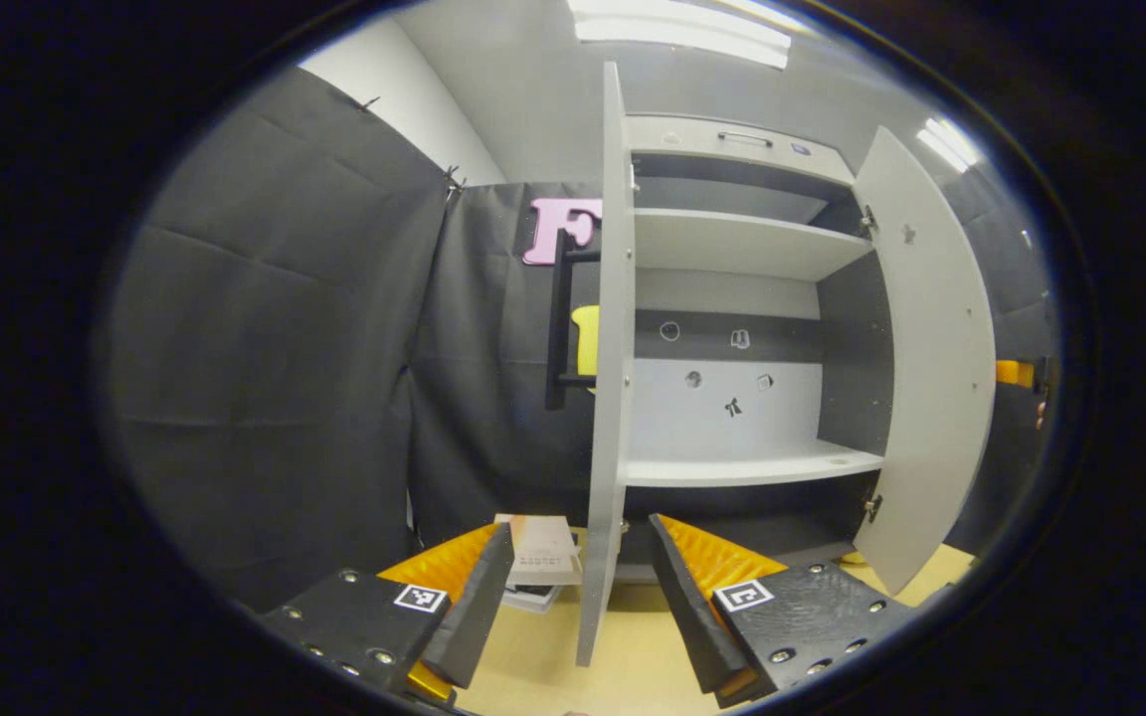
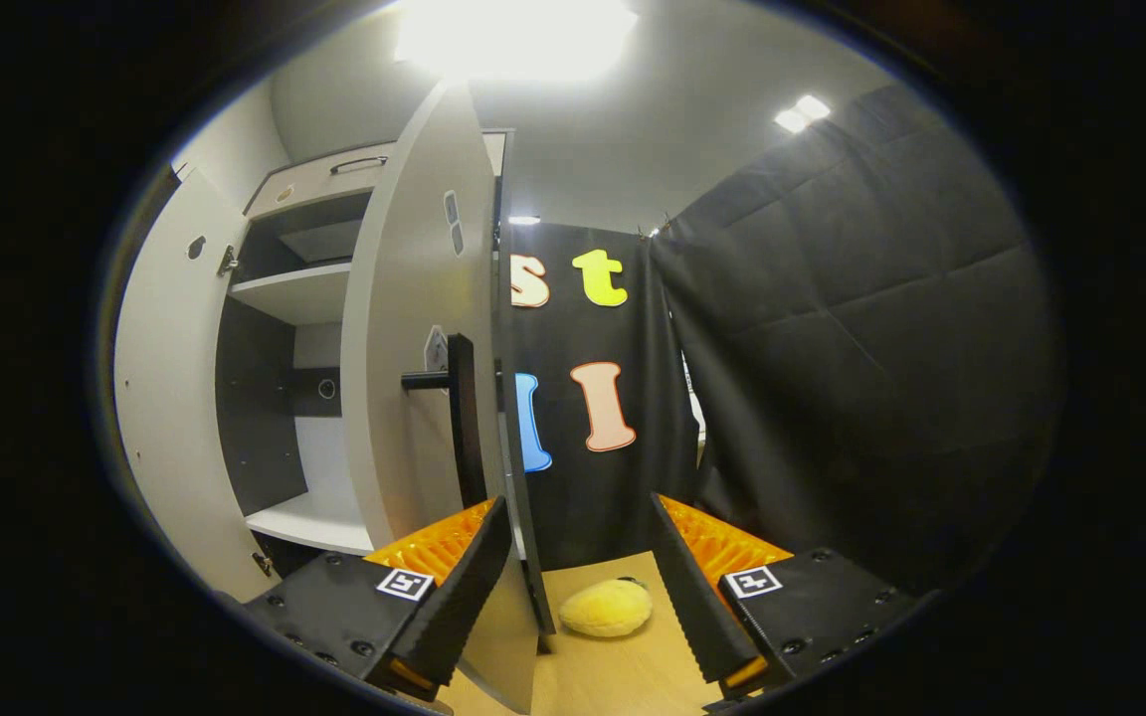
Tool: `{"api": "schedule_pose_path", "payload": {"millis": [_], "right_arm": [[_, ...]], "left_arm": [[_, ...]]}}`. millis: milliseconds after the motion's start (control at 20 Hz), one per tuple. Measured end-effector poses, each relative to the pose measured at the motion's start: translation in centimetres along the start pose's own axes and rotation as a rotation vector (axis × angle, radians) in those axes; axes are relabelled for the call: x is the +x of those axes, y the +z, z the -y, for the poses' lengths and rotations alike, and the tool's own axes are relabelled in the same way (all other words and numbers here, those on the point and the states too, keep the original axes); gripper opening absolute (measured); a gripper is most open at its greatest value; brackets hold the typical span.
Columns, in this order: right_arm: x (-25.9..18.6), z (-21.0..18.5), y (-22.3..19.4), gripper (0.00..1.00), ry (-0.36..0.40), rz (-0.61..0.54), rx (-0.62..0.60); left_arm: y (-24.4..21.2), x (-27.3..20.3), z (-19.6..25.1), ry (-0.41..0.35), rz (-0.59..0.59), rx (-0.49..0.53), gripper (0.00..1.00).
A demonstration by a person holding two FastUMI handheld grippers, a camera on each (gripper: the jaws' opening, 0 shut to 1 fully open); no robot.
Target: Grasp the bottle in the cabinet with the left hand and place it on the coaster, then close the right door with the right hand and the left door with the left hand.
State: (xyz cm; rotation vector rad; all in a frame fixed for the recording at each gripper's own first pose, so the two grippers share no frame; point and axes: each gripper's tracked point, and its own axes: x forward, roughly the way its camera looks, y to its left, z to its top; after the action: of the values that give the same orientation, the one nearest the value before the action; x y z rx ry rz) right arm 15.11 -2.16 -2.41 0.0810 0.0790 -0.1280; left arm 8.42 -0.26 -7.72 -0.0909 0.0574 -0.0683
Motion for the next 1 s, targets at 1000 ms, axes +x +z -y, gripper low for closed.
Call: {"api": "schedule_pose_path", "payload": {"millis": [1000], "right_arm": [[2.5, -12.6, -1.1, 0.91, 0.208, -0.005, -0.004]], "left_arm": [[-1.1, -0.6, -8.0, 0.084, -0.018, -0.003, 0.82]]}}
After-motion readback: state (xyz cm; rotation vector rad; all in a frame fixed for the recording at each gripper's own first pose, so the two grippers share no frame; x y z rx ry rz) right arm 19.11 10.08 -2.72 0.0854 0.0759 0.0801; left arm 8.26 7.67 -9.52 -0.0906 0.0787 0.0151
